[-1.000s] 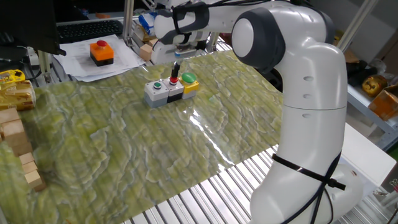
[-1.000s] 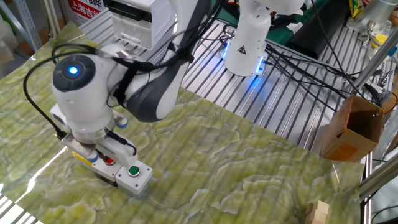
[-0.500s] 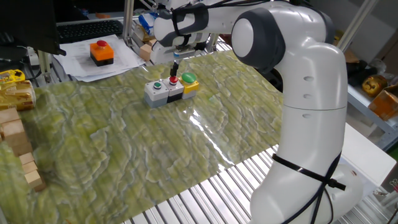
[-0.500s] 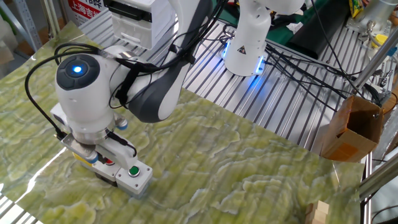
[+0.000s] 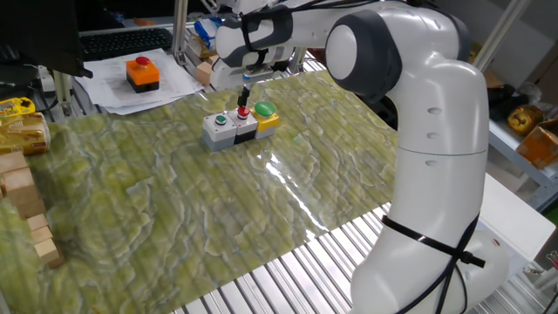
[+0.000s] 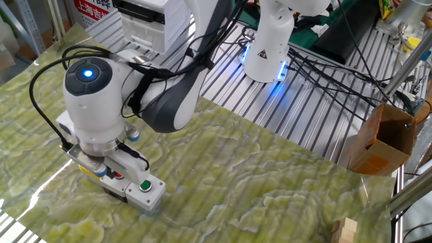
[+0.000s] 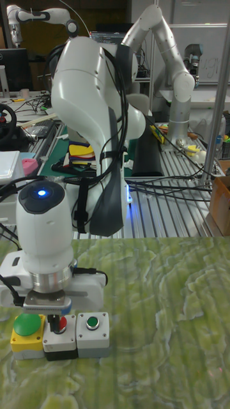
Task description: Press three buttons from left to right in sequence
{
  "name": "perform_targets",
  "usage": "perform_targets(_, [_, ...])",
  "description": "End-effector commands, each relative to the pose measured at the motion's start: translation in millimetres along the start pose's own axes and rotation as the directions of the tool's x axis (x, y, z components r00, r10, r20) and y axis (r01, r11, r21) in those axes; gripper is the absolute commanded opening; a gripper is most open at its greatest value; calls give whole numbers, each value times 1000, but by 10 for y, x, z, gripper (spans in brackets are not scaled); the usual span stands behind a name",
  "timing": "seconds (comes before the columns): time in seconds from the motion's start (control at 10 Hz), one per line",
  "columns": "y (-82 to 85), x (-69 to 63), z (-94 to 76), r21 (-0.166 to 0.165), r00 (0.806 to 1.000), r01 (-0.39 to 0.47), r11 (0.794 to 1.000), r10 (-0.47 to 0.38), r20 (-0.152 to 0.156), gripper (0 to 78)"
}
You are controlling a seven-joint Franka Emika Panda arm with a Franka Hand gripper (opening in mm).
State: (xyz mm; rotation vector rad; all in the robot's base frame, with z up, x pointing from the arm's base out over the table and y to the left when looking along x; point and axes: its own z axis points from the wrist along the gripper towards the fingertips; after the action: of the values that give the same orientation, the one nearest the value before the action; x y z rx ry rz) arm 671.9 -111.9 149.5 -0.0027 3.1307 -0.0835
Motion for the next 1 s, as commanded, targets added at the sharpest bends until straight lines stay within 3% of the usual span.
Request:
perform_targets(0.1, [60,114,-515,-2,995,-42,999,42,-90,0])
perform_targets(0.2, [62,112,-528,-2,995,-44,999,44,-91,0])
perform_targets(0.3, [157,84,-718,-1,993,-74,997,73,-97,0])
perform_targets(0.5, [239,108,-788,0,992,-93,996,93,-87,0])
perform_targets(0.6, [279,108,-773,-2,990,-119,993,119,-72,0])
perform_targets(1.0, [518,114,-663,-8,984,-161,987,160,-76,0])
